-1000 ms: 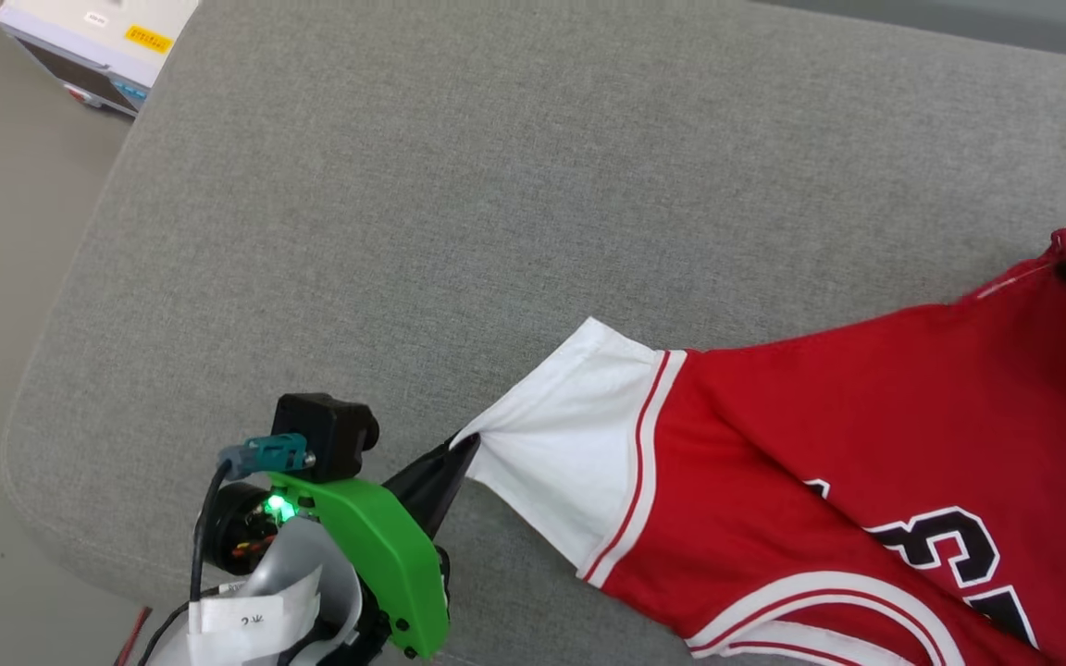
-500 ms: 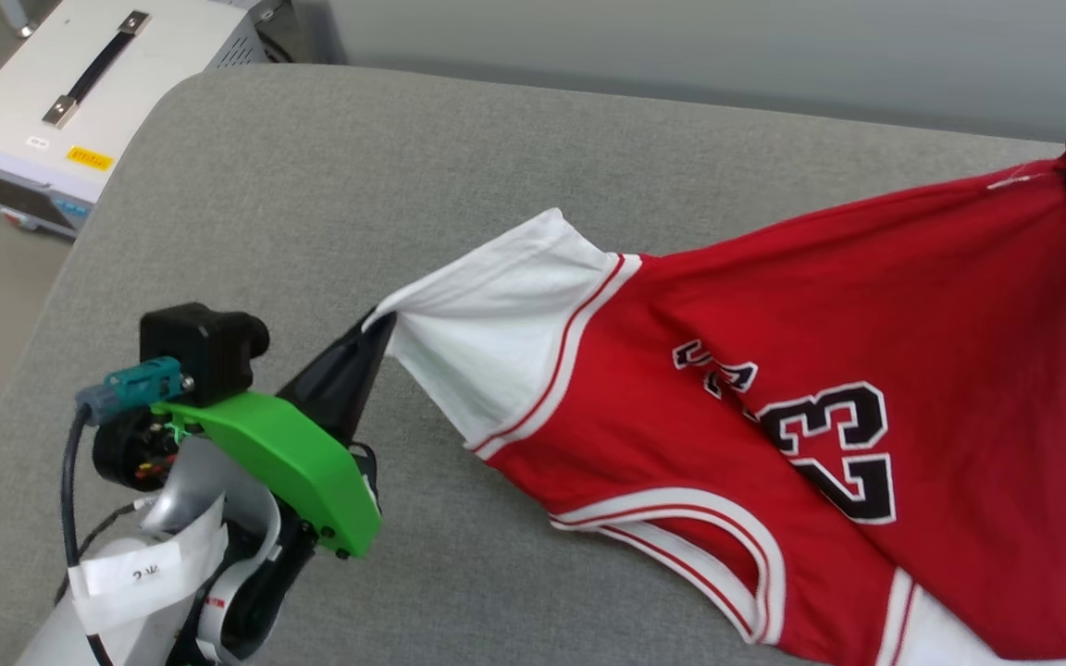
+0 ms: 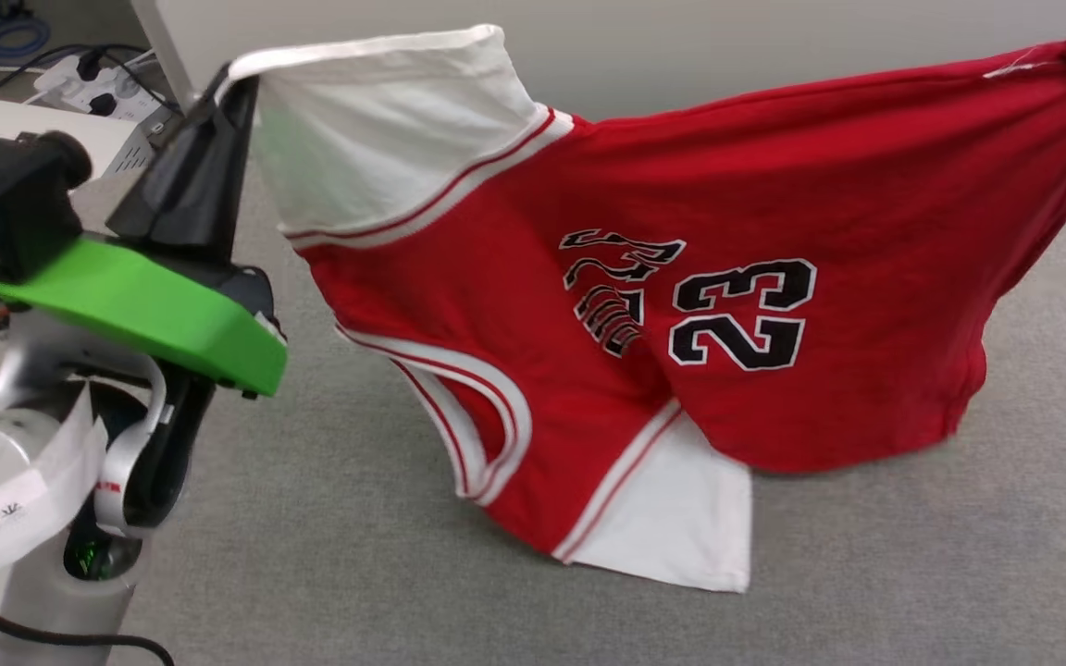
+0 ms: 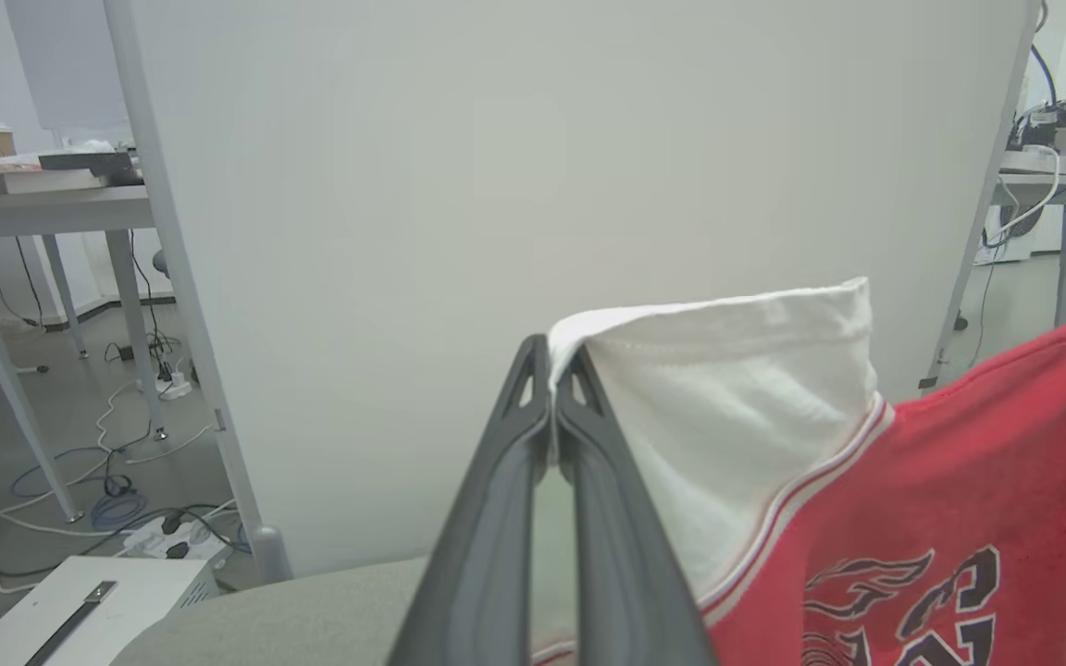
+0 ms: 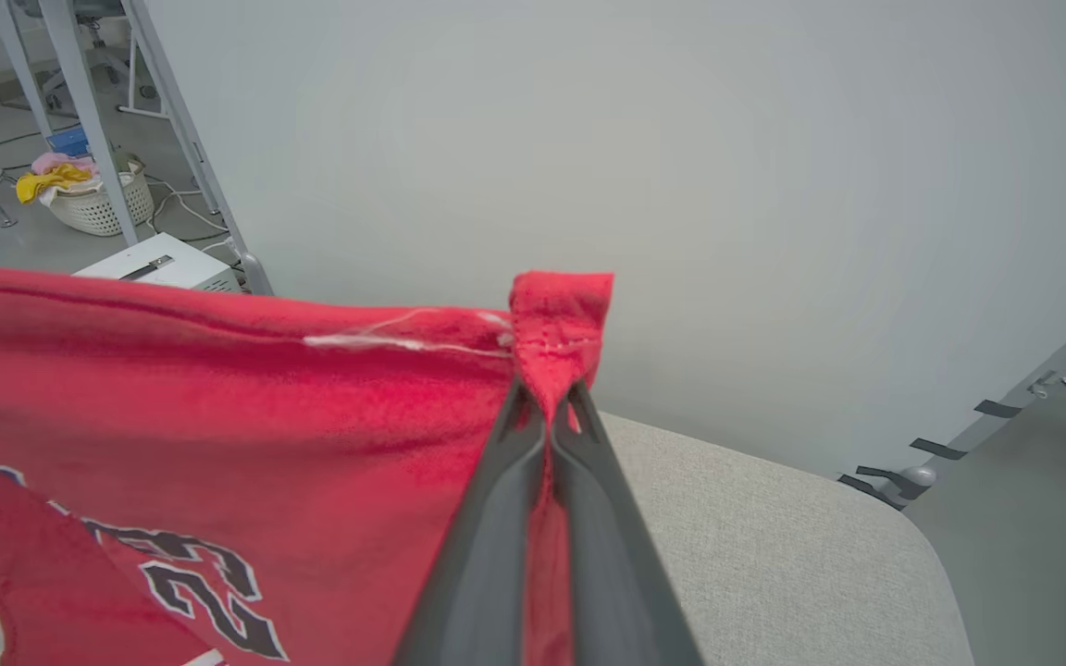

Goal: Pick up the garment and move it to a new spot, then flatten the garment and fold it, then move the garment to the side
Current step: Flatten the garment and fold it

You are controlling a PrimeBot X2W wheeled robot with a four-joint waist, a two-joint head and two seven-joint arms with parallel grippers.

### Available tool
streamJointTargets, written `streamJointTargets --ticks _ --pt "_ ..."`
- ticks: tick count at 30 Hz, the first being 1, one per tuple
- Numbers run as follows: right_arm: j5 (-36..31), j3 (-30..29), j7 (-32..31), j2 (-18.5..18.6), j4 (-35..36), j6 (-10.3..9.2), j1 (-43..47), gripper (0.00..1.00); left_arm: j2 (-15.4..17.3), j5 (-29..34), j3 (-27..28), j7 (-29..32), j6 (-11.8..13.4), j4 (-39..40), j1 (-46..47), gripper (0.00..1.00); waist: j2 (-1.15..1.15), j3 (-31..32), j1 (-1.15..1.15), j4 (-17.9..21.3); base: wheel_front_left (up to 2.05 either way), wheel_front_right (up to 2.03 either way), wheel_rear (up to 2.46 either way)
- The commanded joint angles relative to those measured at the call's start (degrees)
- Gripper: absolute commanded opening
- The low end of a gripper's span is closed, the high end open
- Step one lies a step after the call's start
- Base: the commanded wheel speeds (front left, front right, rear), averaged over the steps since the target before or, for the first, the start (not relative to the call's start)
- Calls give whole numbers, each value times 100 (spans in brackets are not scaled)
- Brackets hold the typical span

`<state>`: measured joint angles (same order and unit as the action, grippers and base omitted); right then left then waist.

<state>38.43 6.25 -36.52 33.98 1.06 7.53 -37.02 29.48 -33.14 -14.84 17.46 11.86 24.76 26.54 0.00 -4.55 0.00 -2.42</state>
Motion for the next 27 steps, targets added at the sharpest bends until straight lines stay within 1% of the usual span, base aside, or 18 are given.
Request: streamJointTargets --ticks 1,9,12,15,21,27 --pt "-41 -49 67 -36 116 -4 28 0 35 102 68 -93 40 20 194 0 0 131 0 213 0 0 0" --pt "-165 -386 190 -203 704 -4 90 0 175 524 214 -357 43 59 885 0 0 42 0 421 0 0 0" --pt "-235 -504 271 -271 878 -4 31 0 246 618 253 -357 5 46 1211 0 0 -95 0 474 0 0 0" --pt "-288 -589 340 -337 998 -4 -61 0 365 690 237 -257 -97 -8 1555 0 0 -268 0 512 0 0 0" --pt "-392 -703 511 -415 1136 -4 -411 0 680 724 218 49 -460 -291 2453 0 0 -861 0 581 0 0 0" --pt "-525 -770 772 -444 949 -4 -1011 0 957 690 138 350 -973 -911 3604 0 0 -1622 0 599 0 0 0"
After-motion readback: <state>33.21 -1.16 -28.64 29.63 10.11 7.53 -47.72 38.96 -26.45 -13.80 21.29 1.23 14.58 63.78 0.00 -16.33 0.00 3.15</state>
